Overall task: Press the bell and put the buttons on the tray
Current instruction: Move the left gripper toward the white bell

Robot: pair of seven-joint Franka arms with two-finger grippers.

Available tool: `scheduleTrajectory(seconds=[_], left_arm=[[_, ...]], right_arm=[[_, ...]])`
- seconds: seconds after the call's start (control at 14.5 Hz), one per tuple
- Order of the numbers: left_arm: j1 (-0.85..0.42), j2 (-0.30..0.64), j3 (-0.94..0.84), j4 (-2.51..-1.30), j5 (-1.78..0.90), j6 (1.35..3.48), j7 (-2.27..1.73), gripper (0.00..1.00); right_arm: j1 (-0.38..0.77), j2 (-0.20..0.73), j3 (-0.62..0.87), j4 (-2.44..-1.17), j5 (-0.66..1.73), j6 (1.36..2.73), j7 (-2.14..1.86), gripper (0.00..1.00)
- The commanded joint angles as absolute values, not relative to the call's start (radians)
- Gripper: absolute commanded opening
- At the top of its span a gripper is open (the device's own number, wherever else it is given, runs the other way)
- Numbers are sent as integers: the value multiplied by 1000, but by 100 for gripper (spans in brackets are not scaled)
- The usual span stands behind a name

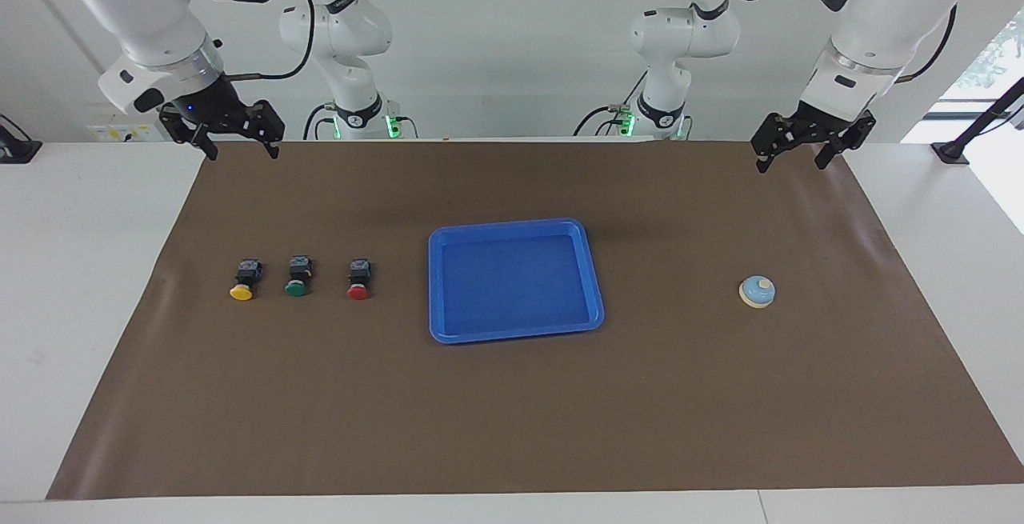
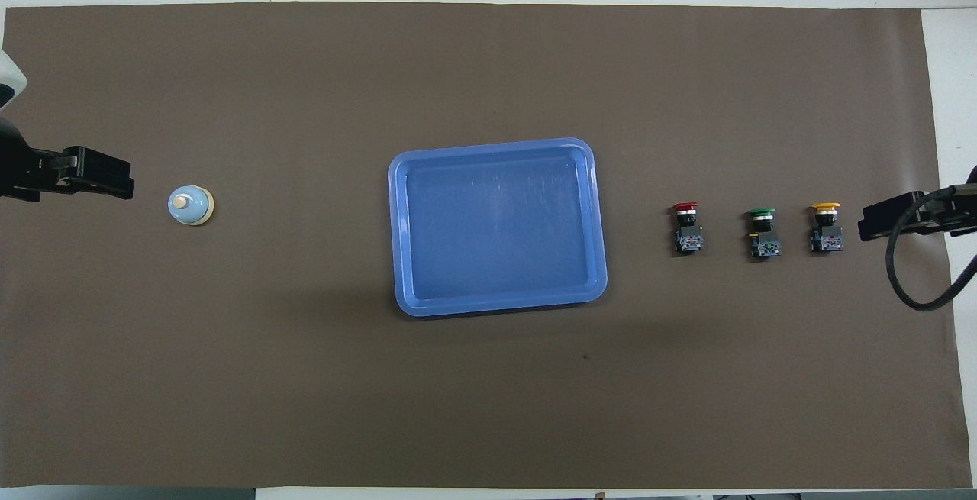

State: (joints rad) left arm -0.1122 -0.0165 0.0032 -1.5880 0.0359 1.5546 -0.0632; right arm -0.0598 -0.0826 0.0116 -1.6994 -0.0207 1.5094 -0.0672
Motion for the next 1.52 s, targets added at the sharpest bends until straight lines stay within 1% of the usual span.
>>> scheduleTrajectory(seconds=[0.0, 0.28, 0.41, 0.55, 0.62, 0.69, 0.76, 0.9, 0.97, 1.31, 1.45], left_arm=[[-112, -40, 5, -1611, 57, 1562, -60, 100], [-112, -41, 11, -1614, 54, 1571, -67, 100], [-110, -43, 12, -1631, 48, 1639, -78, 100], [-112, -44, 12, -1650, 49, 1649, -118, 100], [-112, -48, 15, -1687, 52, 1646, -135, 86], [-112, -46, 14, -1707, 57, 1641, -182, 20], [-110, -43, 14, -1736, 57, 1661, -198, 0], [-109, -35, 15, -1791, 57, 1760, -198, 0], [-106, -13, 15, -1808, 58, 1804, -198, 0], [-43, 121, 15, -1810, 61, 1922, -80, 0], [-20, 158, 17, -1834, 60, 1992, -78, 0]], right_arm=[[-63, -84, 18, -1694, -21, 1502, -54, 100], [-61, -84, 21, -1694, -21, 1502, -54, 100], [-63, -84, 21, -1694, -21, 1503, -52, 100], [-63, -84, 21, -1694, -21, 1503, -55, 100], [-63, -84, 21, -1694, -21, 1503, -55, 100], [-63, -84, 21, -1694, -21, 1505, -55, 100], [-63, -84, 21, -1694, -21, 1505, -55, 100], [-63, -84, 21, -1694, -21, 1502, -54, 100], [-63, -86, 21, -1695, -21, 1502, -54, 100], [-64, -84, 21, -1694, -21, 1500, -90, 100], [-63, -84, 21, -1694, -21, 1500, -92, 100]])
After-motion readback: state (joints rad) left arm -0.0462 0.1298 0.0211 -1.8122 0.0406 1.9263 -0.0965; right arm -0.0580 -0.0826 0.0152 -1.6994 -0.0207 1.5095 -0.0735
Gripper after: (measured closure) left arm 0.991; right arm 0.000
